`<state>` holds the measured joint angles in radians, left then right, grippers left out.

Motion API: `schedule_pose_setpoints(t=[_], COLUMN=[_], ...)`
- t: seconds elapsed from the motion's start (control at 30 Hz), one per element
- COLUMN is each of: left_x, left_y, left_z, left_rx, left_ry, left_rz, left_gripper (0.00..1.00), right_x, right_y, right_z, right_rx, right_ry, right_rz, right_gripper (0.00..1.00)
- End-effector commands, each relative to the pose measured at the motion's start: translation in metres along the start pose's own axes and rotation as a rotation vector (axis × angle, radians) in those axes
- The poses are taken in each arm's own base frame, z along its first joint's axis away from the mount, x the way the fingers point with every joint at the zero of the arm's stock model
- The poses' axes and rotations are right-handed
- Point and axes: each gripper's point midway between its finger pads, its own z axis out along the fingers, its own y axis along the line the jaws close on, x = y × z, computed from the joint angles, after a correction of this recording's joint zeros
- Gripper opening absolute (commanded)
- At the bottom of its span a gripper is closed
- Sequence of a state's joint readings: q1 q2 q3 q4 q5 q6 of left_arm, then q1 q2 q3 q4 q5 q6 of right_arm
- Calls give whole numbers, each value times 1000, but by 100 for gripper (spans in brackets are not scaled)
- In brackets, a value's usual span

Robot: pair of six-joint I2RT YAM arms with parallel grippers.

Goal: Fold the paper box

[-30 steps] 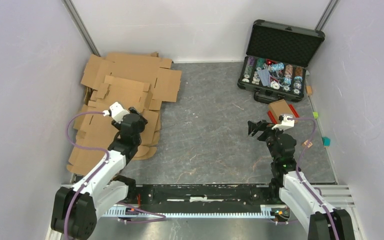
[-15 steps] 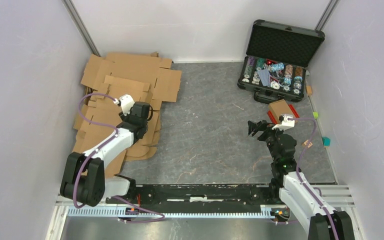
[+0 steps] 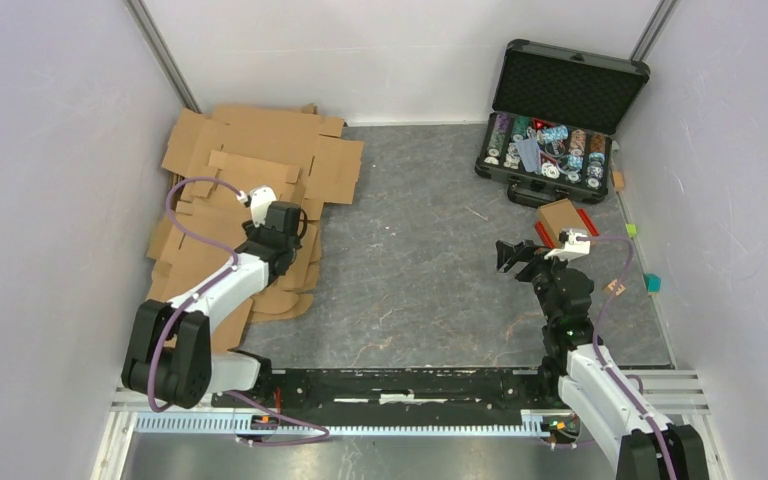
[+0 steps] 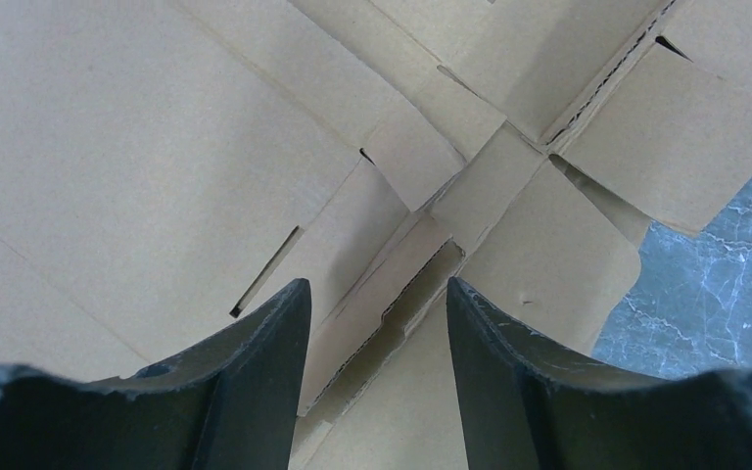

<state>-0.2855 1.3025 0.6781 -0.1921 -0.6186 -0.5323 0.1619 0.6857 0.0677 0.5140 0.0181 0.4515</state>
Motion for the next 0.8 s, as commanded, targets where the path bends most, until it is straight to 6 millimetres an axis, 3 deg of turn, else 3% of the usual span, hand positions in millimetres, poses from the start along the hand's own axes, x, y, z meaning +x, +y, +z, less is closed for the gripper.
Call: schedule_pose_setpoints(t=[0.0, 0.23, 0.57, 0.73, 0.77], left_x=[-16, -13, -8, -6, -6], left_y=[-6, -5, -5, -8, -8], left_z=[-2, 2, 9, 12, 11], left_rx=[29, 0, -43, -41, -40], left_ry=[-35, -15, 40, 56, 55], left_rz=[47, 56, 95, 108, 109], left_gripper=[59, 35, 44, 26, 17], right_x=[-5, -5, -5, -5, -6], right_y=[3, 4, 4, 4, 4], right_z=[0, -1, -1, -1, -1], right_rx=[-10, -14, -14, -15, -15], right_ry=[-17, -18, -21, -21, -23], right_rz=[-5, -4, -8, -9, -9], right_gripper=[98, 98, 98, 98, 98])
